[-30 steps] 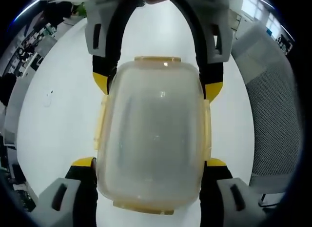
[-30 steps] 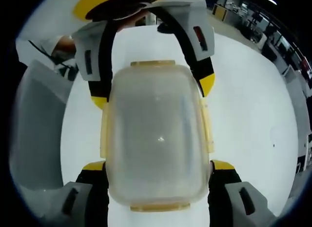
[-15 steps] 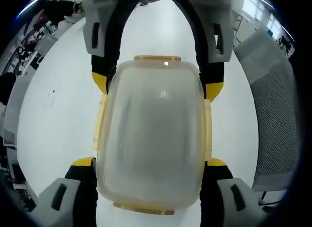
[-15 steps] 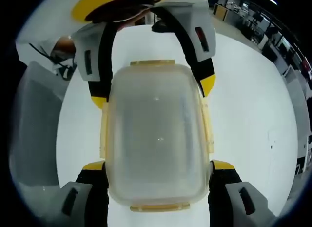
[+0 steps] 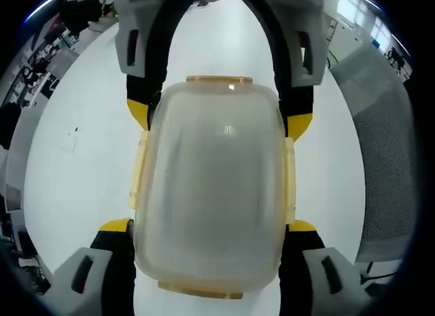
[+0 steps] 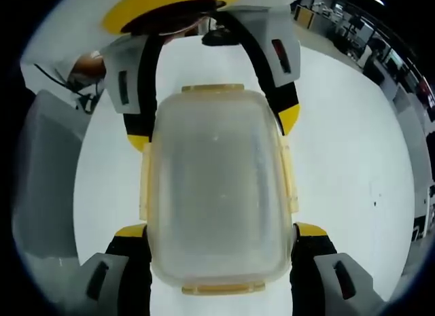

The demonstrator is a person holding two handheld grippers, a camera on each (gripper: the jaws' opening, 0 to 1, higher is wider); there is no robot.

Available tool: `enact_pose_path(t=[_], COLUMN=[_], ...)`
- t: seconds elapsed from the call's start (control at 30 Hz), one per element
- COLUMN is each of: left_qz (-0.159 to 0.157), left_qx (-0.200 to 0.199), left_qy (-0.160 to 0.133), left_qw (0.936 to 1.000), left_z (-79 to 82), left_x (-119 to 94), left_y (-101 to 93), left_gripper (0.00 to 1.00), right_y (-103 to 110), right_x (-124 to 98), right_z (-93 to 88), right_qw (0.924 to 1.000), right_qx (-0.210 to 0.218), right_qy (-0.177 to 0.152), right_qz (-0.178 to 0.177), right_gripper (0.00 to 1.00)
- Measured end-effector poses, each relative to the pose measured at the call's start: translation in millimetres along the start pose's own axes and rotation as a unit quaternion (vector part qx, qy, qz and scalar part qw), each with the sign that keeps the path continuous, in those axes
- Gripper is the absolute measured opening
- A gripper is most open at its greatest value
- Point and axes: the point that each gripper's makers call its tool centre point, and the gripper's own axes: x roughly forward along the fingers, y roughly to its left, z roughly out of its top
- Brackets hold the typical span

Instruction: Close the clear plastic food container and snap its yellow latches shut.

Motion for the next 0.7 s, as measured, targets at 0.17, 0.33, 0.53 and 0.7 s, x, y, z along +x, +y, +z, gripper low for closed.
enact_pose_path(t=[0.17, 0.33, 0.53, 0.7], left_qz=[0.000, 0.000, 0.000, 0.000], left_qx=[0.001, 0.001, 0.001, 0.001], left_qy=[0.001, 0.000, 0.001, 0.001], left_qw=[1.0000, 1.0000, 1.0000, 1.0000], left_z=[1.0, 2.0, 2.9, 2.7], left_x=[1.4, 2.8, 3.9, 5.2], left_y=[3.9, 9.1, 15.3, 20.4], left_gripper=[0.88, 0.88, 0.88, 0.88], right_y=[-4.3, -9.4, -15.9, -21.6], right_x=[0.2, 0.6, 1.0, 1.9], right_z=[-1.2, -1.8, -2.3, -2.3], right_qw=[1.0000, 1.0000, 1.0000, 1.0000], right_qx=[0.001, 0.001, 0.002, 0.002], right_qy=[-0.001, 0.000, -0.002, -0.002], right_qz=[-0.001, -0.002, -0.002, -0.002], right_gripper=[0.85, 0.86, 0.86, 0.86])
